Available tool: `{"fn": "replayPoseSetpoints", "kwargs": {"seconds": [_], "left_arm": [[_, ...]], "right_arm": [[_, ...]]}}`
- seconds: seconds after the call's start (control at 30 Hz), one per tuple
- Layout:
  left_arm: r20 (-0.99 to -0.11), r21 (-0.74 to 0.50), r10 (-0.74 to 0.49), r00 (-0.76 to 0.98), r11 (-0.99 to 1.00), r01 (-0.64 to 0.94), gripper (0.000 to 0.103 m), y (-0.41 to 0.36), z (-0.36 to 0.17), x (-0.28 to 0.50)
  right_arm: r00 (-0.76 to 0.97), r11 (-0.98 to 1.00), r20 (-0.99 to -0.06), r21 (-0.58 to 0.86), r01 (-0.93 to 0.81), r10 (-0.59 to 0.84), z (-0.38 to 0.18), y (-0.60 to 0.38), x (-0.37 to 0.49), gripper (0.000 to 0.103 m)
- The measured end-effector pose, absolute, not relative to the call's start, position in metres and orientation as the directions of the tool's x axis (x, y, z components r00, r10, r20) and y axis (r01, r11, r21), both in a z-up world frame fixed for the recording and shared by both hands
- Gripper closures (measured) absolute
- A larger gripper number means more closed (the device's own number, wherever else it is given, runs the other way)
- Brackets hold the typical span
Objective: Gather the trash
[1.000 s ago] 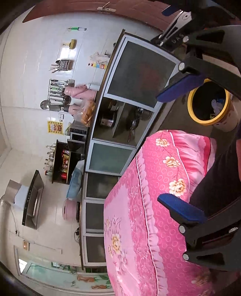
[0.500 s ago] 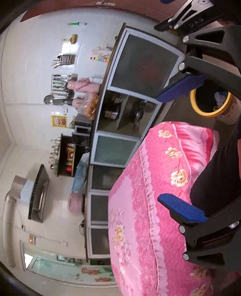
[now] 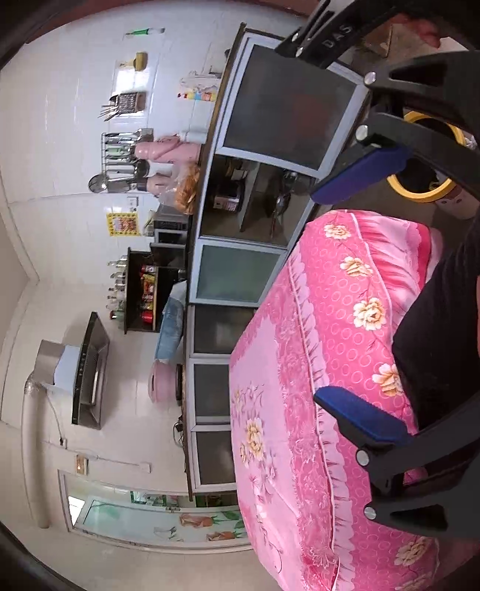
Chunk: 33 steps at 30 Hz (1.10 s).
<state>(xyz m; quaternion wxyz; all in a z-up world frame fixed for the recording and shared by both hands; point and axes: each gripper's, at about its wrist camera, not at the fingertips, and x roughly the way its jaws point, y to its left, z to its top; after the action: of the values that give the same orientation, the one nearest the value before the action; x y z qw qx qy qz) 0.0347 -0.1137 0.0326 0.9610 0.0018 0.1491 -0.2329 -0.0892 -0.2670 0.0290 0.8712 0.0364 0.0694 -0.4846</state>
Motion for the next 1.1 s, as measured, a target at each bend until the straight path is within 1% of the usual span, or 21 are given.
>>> {"fn": "replayPoseSetpoints", "kwargs": {"seconds": [0.07,0.13,0.2,0.23,0.33,0.47,0.53,1.1], "left_arm": [[-0.308,-0.063,-0.486,0.818,0.868,0.492,0.008,-0.119,0.025,0.029],[-0.320,-0.051,-0.512,0.797,0.849,0.526,0.008,-0.127,0.019,0.023],[-0.314,-0.034,-0.540,0.781,0.829,0.559,0.008,-0.135,0.016,0.017],[-0.296,-0.025,-0.551,0.780,0.821,0.570,0.008,-0.136,0.017,0.013],[-0.248,-0.005,-0.563,0.789,0.815,0.580,0.008,-0.135,0.019,0.003],[-0.234,0.017,-0.547,0.804,0.824,0.566,0.008,-0.135,0.019,-0.002],[-0.233,0.011,-0.541,0.808,0.829,0.559,0.008,-0.133,0.018,-0.001],[-0.318,-0.005,-0.540,0.779,0.823,0.569,0.008,-0.138,0.006,0.011]], "right_arm": [[0.567,0.570,-0.128,0.016,0.822,-0.814,0.024,-0.262,-0.103,0.008],[0.575,0.577,-0.109,0.020,0.817,-0.811,0.022,-0.261,-0.114,0.008],[0.571,0.572,-0.089,0.024,0.820,-0.816,0.019,-0.261,-0.123,0.008],[0.563,0.565,-0.087,0.012,0.825,-0.822,0.018,-0.260,-0.123,0.008],[0.546,0.551,-0.118,-0.016,0.834,-0.830,0.014,-0.261,-0.117,0.008],[0.552,0.563,-0.168,-0.025,0.826,-0.817,0.008,-0.264,-0.108,0.008],[0.550,0.561,-0.168,-0.022,0.827,-0.818,0.006,-0.263,-0.108,0.008],[0.563,0.575,-0.165,-0.030,0.818,-0.810,0.006,-0.260,-0.108,0.008]]}}
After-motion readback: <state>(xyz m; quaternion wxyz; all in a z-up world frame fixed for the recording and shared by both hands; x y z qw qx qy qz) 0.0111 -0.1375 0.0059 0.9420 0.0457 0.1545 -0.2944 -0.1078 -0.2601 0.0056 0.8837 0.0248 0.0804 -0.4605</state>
